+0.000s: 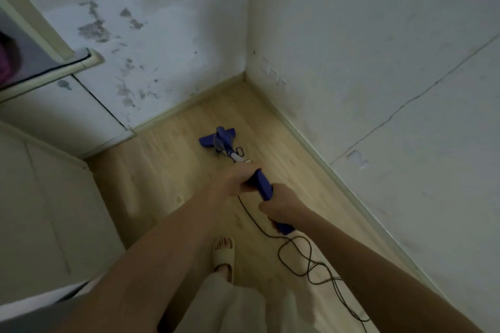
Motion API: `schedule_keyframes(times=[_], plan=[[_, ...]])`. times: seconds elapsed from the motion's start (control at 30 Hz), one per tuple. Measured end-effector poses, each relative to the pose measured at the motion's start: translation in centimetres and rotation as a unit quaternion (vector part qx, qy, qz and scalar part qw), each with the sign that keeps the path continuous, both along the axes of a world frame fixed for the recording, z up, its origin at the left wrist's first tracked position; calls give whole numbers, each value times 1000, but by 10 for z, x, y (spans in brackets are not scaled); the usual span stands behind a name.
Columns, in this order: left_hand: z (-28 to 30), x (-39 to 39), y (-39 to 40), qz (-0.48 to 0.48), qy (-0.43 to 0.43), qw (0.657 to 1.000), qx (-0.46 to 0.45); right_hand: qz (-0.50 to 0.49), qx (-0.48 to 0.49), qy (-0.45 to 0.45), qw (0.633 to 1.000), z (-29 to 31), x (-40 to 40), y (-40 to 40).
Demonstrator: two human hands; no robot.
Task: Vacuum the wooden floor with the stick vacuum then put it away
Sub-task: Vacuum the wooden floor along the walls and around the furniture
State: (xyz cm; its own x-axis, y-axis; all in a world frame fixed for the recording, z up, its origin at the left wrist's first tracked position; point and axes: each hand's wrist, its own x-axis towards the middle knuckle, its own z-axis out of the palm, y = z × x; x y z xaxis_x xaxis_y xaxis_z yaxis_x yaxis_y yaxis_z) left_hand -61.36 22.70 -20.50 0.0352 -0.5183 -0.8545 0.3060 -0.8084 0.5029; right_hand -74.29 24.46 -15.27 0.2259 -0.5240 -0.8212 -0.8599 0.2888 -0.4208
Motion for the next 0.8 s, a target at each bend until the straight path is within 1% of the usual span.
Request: schedule_keyframes(times=[0.1, 0.37, 0.6, 0.8], plan=[[-8, 35, -29, 3, -2, 1000, 1, -1, -8, -6, 1000, -3, 34, -27], [-30, 76, -62, 16, -2, 1000, -3, 7, -44, 7, 999, -14, 80, -51], [-25, 78, -66, 23, 20, 999, -25, 55, -100, 44, 993, 2, 82, -52], [-11, 58, -39, 22, 35, 999, -33, 70, -121, 62, 988, 24, 63, -27]])
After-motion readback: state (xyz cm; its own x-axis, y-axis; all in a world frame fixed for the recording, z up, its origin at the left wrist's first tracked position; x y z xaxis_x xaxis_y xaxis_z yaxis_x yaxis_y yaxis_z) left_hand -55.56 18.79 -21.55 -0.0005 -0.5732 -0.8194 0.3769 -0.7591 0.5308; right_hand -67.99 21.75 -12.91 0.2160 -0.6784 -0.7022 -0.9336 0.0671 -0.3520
